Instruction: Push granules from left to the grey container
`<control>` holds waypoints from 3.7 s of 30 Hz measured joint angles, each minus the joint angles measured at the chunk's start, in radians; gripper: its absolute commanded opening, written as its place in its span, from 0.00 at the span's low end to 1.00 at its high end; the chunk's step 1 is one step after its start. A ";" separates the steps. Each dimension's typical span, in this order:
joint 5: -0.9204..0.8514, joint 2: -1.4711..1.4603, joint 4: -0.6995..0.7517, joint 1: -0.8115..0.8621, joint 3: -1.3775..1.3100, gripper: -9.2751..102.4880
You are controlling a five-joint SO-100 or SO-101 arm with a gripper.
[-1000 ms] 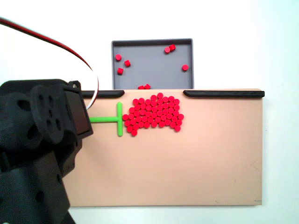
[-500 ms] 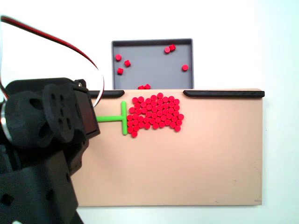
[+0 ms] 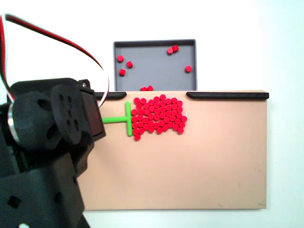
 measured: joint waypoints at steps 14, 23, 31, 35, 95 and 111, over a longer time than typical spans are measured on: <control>-0.058 -0.003 0.002 0.006 0.000 0.08; -0.071 -0.003 0.002 0.008 0.000 0.08; -0.084 -0.008 0.002 0.021 0.000 0.08; -0.098 -0.008 0.002 0.023 0.000 0.08; -0.298 -0.008 0.002 0.054 0.000 0.08; -0.333 -0.008 0.002 0.061 0.000 0.08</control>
